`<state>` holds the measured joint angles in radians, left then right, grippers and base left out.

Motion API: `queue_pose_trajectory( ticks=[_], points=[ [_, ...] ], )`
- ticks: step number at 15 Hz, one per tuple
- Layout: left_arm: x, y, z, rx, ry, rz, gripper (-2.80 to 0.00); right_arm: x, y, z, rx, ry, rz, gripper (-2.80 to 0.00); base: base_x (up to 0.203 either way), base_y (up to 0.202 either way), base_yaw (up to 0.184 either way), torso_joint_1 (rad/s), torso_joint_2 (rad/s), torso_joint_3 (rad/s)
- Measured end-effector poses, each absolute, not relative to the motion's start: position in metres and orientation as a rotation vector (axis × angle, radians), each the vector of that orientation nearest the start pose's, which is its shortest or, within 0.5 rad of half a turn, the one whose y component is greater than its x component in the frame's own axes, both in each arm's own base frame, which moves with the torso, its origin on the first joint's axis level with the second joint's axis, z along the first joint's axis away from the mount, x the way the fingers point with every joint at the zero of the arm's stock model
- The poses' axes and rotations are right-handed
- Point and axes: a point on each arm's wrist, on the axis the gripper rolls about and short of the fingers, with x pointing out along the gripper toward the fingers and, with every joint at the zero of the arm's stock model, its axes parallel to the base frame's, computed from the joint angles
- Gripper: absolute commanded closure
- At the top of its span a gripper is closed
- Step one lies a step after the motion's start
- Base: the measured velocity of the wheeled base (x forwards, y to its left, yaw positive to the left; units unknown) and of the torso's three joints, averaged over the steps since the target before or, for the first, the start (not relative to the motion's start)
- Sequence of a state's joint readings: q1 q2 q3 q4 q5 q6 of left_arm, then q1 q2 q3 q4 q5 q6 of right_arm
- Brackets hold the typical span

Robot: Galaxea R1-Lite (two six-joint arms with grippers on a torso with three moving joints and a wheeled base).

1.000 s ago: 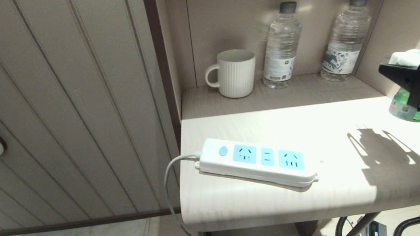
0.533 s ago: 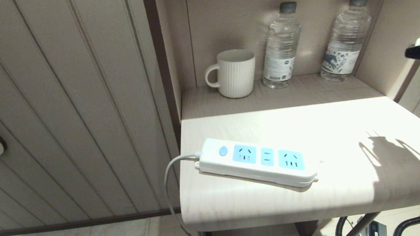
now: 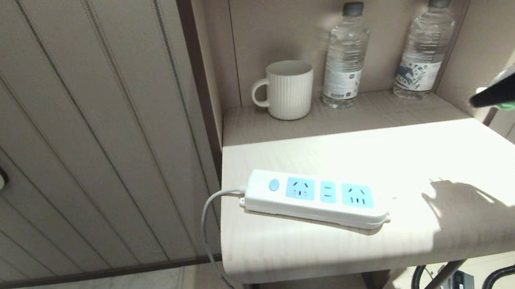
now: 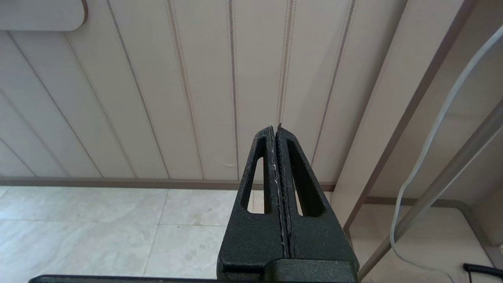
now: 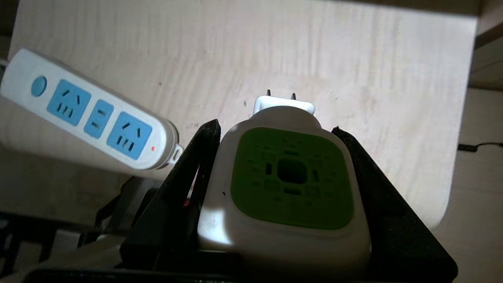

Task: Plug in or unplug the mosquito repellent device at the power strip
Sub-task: Insert the plug into the socket

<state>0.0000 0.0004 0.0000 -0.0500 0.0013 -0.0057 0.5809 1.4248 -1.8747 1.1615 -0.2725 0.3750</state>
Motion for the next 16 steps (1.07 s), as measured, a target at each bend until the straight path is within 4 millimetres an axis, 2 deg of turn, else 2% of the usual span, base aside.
queue_pose_trajectory(
  ticks=[3, 7, 16],
  points=[
    [-0.023, 0.0, 0.081, -0.006, -0.049, 0.001, 0.0, 0.153, 0.089, 0.364, 0.054, 0.848, 0.167, 0.0, 0.0, 0.0, 0.0, 0.0, 0.0, 0.0],
    [-0.023, 0.0, 0.081, -0.005, -0.05, 0.001, 0.0, 0.171, 0.091, 0.357, 0.09, 0.907, 0.169, 0.0, 0.0, 0.0, 0.0, 0.0, 0.0, 0.0],
    [-0.023, 0.0, 0.08, -0.006, -0.048, 0.004, 0.0, 0.167, 0.089, 0.36, 0.092, 0.89, 0.179, 0.0, 0.0, 0.0, 0.0, 0.0, 0.0, 0.0]
  ],
)
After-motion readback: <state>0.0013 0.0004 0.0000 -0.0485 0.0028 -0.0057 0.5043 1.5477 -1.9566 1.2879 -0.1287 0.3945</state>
